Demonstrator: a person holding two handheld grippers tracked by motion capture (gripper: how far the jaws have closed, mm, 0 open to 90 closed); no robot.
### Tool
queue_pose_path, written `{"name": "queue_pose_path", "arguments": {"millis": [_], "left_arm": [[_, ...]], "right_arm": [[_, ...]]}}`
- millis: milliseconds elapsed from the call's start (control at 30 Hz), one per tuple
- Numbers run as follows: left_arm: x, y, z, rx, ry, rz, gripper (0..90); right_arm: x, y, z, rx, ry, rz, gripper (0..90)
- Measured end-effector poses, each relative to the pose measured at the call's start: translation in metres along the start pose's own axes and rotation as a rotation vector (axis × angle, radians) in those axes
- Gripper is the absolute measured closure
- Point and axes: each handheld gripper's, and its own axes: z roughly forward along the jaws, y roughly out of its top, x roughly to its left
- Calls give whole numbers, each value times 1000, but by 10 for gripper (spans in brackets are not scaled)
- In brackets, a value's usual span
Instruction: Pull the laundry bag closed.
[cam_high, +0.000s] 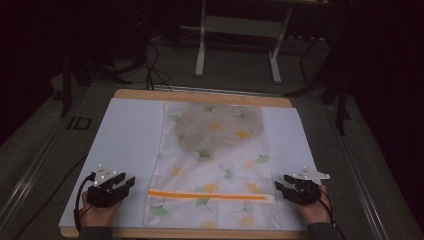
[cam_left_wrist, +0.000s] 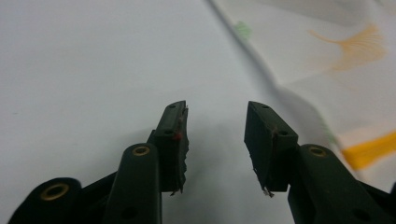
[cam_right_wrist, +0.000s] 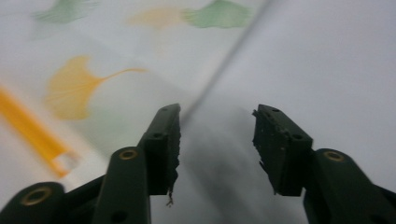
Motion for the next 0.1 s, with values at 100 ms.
{"name": "queue_pose_path", "arguments": {"millis": [100], "left_arm": [[3,0,5,5,89,-1,510]], "right_arm": [[-5,-2,1,-16,-47,41,469]]}}
